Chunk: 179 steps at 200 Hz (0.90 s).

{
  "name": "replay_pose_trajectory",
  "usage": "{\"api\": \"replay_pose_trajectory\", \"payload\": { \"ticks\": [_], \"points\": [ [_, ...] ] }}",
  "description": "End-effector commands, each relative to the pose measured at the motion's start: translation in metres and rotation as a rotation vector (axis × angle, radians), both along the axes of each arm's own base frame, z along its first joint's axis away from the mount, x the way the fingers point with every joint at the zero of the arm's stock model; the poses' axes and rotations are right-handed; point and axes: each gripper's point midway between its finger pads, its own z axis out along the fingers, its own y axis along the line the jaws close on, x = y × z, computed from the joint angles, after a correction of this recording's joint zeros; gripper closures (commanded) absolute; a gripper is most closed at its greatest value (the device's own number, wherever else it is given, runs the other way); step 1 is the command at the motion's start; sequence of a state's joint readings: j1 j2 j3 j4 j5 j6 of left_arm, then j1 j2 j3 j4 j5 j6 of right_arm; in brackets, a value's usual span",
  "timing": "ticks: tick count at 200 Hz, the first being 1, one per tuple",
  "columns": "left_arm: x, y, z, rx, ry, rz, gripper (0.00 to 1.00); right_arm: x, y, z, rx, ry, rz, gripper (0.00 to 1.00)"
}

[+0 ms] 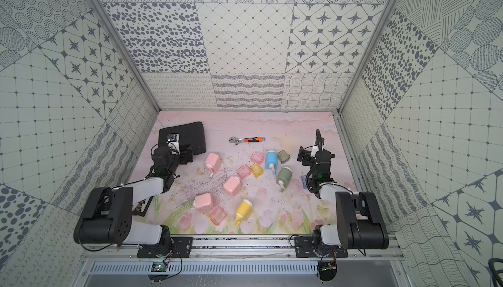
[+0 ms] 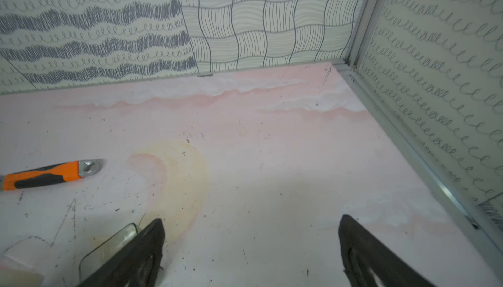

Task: Put the tray back into the pencil sharpener
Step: Pick up the container from the center of the board.

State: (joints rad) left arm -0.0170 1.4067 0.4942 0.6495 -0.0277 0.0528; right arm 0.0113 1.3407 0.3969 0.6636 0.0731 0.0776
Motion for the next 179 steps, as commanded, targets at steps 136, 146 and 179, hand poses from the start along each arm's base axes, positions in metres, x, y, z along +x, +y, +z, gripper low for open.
{"api": "replay_pose_trajectory", "payload": {
  "ticks": [136, 146, 179],
  "points": [
    [-0.069, -0.085, 0.135, -0.234, 0.042, -0.456, 0.09, -0.062, 0.086, 0.081, 0.323, 0.260, 0.163, 0.00],
    [-0.077, -0.094, 0.134, -0.237, 0.048, -0.503, 0.10, -0.069, 0.112, 0.081, 0.245, 0.272, 0.251, 0.00],
    [-0.104, -0.114, 0.124, -0.163, 0.041, -0.634, 0.11, -0.093, 0.191, 0.070, 0.044, 0.299, 0.527, 0.00]
  ]
}}
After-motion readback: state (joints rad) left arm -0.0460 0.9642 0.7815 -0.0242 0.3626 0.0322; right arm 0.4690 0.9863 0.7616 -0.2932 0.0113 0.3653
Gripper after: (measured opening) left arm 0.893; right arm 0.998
